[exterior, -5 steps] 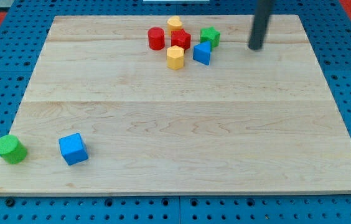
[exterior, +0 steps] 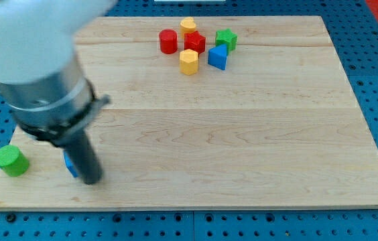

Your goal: Move the blue cube towards the center

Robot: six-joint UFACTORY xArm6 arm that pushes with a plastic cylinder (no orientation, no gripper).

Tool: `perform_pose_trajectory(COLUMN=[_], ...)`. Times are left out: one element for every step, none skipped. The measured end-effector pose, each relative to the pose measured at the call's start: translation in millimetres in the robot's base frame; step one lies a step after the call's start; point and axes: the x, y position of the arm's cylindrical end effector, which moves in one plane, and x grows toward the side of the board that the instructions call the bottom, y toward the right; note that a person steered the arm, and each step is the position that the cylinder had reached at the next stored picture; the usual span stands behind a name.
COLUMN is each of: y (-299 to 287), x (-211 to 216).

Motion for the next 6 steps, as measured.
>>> perform_pose_trajectory(y=[-33, -41, -38, -38, -31, -5], x=[-3, -38, -58, -98, -122, -131])
